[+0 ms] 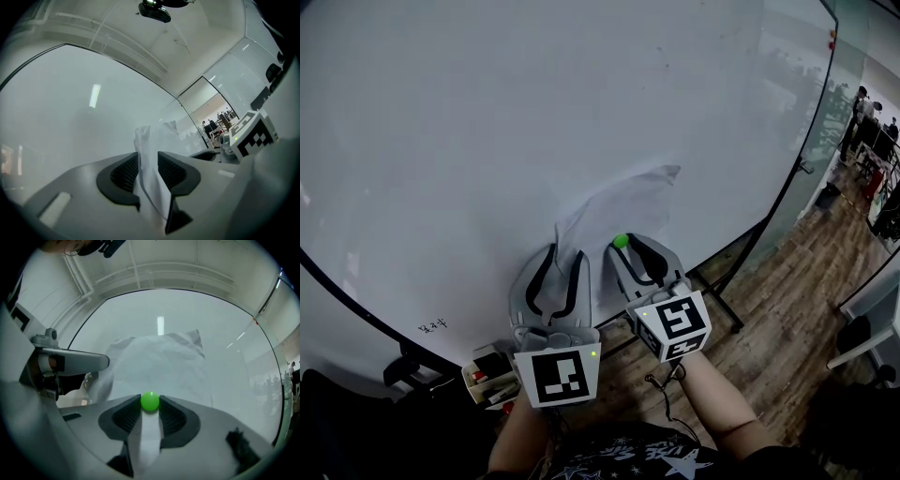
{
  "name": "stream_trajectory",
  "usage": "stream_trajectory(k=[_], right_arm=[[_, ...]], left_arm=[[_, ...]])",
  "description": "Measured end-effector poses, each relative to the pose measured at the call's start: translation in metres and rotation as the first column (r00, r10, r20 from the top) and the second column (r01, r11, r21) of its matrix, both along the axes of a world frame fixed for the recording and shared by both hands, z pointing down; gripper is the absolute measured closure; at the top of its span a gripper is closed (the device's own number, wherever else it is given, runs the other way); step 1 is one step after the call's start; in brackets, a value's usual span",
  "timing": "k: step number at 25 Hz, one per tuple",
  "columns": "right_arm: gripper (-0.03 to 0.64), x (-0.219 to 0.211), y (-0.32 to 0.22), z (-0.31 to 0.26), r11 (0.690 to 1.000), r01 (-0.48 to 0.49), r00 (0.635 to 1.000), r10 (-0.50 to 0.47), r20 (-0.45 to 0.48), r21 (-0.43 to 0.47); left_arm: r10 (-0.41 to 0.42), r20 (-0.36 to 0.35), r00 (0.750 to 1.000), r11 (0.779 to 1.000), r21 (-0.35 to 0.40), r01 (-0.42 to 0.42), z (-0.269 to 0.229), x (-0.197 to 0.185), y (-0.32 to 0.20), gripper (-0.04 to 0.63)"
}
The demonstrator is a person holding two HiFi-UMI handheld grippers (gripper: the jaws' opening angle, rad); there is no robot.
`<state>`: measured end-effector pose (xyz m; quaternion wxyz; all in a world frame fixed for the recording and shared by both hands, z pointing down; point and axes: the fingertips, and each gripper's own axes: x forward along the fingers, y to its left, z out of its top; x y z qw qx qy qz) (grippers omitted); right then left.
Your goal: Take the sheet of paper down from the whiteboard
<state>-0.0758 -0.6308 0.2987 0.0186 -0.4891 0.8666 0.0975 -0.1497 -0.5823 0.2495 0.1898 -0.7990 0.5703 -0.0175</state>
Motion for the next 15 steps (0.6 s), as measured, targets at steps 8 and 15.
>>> stream_trajectory(k=[8, 15], right_arm=[[0.485, -0.001, -0.001, 0.000, 1.000, 0.015, 1.000, -0.016, -0.008, -0.015], [0.485, 0.000, 0.009, -0.007, 1.000, 0.024, 1.000, -0.024, -0.020, 0.004]], left_arm=[[-0.061, -0.028, 0.998, 0.997, 0.049, 0.062, -0.005, -0.001, -0.010, 0.586], [-0.001, -0.047, 0.999, 1.000, 0.031, 0.002, -0.007, 0.003, -0.007, 0.588]])
